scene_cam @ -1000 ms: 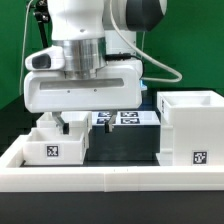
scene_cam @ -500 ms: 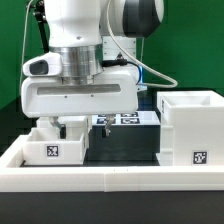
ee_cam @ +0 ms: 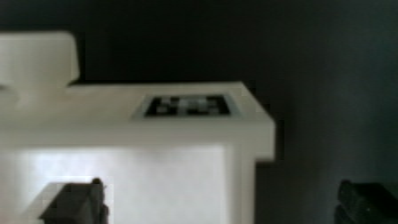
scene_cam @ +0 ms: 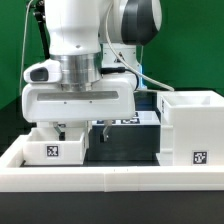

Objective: Assemble drawer

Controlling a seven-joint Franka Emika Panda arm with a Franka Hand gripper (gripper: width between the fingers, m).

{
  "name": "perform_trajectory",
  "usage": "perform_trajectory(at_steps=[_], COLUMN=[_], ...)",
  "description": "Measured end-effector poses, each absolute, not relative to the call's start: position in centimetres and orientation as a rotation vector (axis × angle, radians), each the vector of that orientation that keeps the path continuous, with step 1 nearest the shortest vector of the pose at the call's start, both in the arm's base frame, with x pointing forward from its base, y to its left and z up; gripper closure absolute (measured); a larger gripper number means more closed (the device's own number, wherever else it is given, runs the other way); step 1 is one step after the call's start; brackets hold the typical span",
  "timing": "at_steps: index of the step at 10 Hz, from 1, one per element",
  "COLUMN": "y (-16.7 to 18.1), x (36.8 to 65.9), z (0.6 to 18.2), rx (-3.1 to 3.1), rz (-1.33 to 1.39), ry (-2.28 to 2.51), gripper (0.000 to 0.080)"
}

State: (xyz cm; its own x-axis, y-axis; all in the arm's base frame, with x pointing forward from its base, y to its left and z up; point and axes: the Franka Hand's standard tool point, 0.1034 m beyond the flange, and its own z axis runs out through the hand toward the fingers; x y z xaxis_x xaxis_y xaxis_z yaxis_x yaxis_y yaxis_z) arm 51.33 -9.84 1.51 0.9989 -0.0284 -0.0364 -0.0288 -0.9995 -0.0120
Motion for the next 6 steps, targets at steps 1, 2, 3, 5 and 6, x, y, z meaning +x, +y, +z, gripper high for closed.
perform_trajectory(at_steps=[1, 2, 3, 5, 6], y=[-9.72, -9.53, -9.35, -9.09, -9.07], x=[51.12, 50.95, 50.99, 50.85, 50.85], z=[1.15, 0.89, 0.77, 0.59, 0.58], rx=[-3.131, -3.132, -3.135, -3.135, -3.135], rz=[0.057, 0.056, 0.048, 0.051, 0.052], ry=[0.041, 0.036, 0.03, 0.022, 0.022], gripper=[0.0151, 0.0151, 0.0151, 0.0151, 0.0151])
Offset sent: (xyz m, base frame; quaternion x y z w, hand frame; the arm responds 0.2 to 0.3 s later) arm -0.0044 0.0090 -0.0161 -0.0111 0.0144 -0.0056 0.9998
